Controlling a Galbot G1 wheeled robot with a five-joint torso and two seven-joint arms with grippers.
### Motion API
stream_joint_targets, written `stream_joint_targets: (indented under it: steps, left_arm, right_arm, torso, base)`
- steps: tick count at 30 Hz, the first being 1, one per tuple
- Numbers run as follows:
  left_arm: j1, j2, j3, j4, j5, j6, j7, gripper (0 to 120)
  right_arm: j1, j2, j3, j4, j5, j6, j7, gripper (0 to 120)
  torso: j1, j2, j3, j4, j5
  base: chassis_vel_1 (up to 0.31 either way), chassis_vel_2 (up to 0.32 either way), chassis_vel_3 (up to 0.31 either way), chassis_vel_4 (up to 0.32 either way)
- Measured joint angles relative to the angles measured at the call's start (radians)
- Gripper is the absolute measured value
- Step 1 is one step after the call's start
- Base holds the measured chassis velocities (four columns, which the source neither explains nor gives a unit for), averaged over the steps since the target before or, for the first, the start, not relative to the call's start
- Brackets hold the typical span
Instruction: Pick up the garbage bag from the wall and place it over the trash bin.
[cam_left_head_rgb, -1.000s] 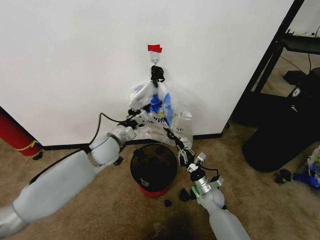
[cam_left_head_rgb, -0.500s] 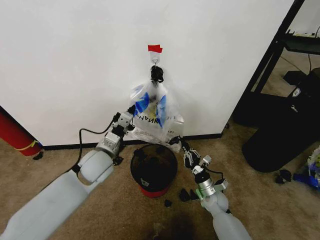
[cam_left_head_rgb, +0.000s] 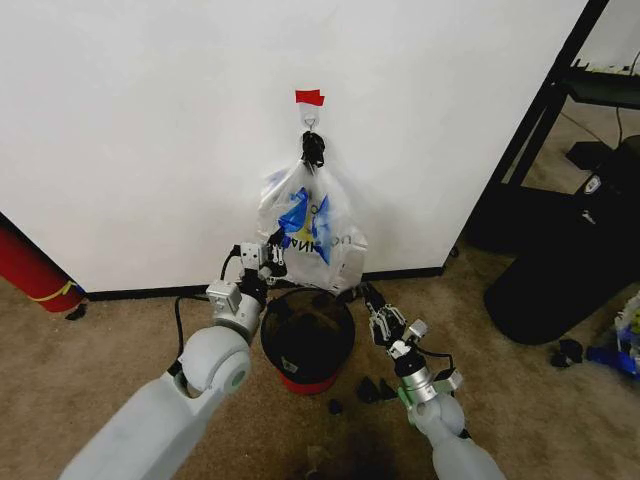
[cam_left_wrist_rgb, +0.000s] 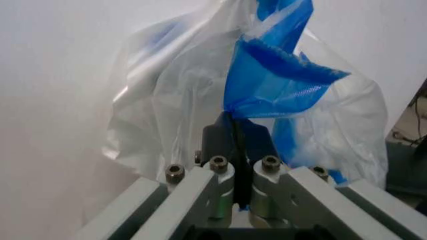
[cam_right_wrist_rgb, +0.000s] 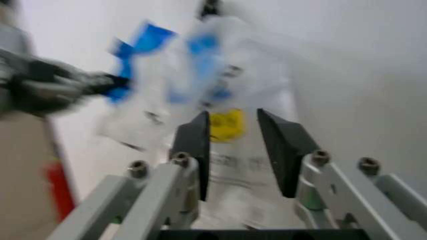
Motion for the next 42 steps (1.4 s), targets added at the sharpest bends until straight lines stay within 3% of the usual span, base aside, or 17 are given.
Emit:
stream_joint_targets:
  steps: [1,4,8,9,14,21,27,33,40,42]
  left_arm:
    - [0.0,0.0,0.0,0.0,0.0,0.0,0.0,0]
    - [0.036,-0.015,-0.014,-0.016,-0.003,-0.007,0.004,0]
    - [0.059,-0.022,-0.024,-0.026,0.001,-0.013,0.011,0]
    - [0.059,-0.022,-0.024,-0.026,0.001,-0.013,0.011,0]
    - [0.073,-0.034,-0.03,-0.029,0.009,-0.021,0.014,0]
    - [0.108,-0.069,-0.034,-0.045,0.01,-0.029,0.013,0]
    - [0.147,-0.108,-0.034,-0.058,0.01,-0.079,0.02,0]
    - [0.16,-0.125,-0.03,-0.063,0.008,-0.112,0.033,0]
    - [0.16,-0.132,-0.022,-0.065,0.014,-0.114,0.047,0]
    - [0.16,-0.133,-0.02,-0.065,0.017,-0.113,0.048,0]
  right_arm:
    - [0.0,0.0,0.0,0.0,0.0,0.0,0.0,29]
    - [-0.04,-0.023,0.018,0.062,-0.156,-0.031,0.256,41]
    - [-0.079,-0.052,0.035,0.112,-0.225,-0.078,0.414,54]
    - [-0.079,-0.052,0.035,0.112,-0.225,-0.078,0.414,54]
    - [-0.14,-0.104,0.069,0.202,-0.253,-0.11,0.452,79]
    - [-0.146,-0.143,0.041,0.266,-0.17,-0.072,0.34,98]
    - [-0.08,-0.232,-0.044,0.317,-0.05,-0.067,0.264,100]
    - [0.034,-0.318,-0.131,0.331,-0.011,-0.098,0.296,100]
    - [0.306,-0.526,-0.315,0.335,-0.078,-0.278,0.458,100]
    - [0.336,-0.542,-0.334,0.334,-0.086,-0.292,0.462,100]
  torso:
    - [0.0,0.0,0.0,0.0,0.0]
    - [0.0,0.0,0.0,-0.0002,-0.0002]
    - [0.0,0.0,0.0,-0.0003,-0.0001]
    - [0.0,0.0,0.0,-0.0003,-0.0001]
    - [0.0,0.0,0.0,-0.0003,0.0]
    - [0.0,0.0,0.0,-0.0003,0.0]
    - [0.0,0.0,0.0,-0.0001,0.0]
    - [0.0,0.0,0.0,-0.0001,0.0001]
    - [0.0,0.0,0.0,-0.0003,0.0001]
    - [0.0,0.0,0.0,-0.0004,0.0]
  base:
    - [0.0,0.0,0.0,0.0]
    - [0.0,0.0,0.0,0.0]
    - [0.0,0.0,0.0,0.0]
    - [0.0,0.0,0.0,0.0]
    - [0.0,0.0,0.0,0.0]
    - [0.0,0.0,0.0,0.0]
    - [0.0,0.0,0.0,0.0]
    - [0.0,0.0,0.0,0.0]
    - [0.0,0.0,0.0,0.0]
    - [0.0,0.0,0.0,0.0]
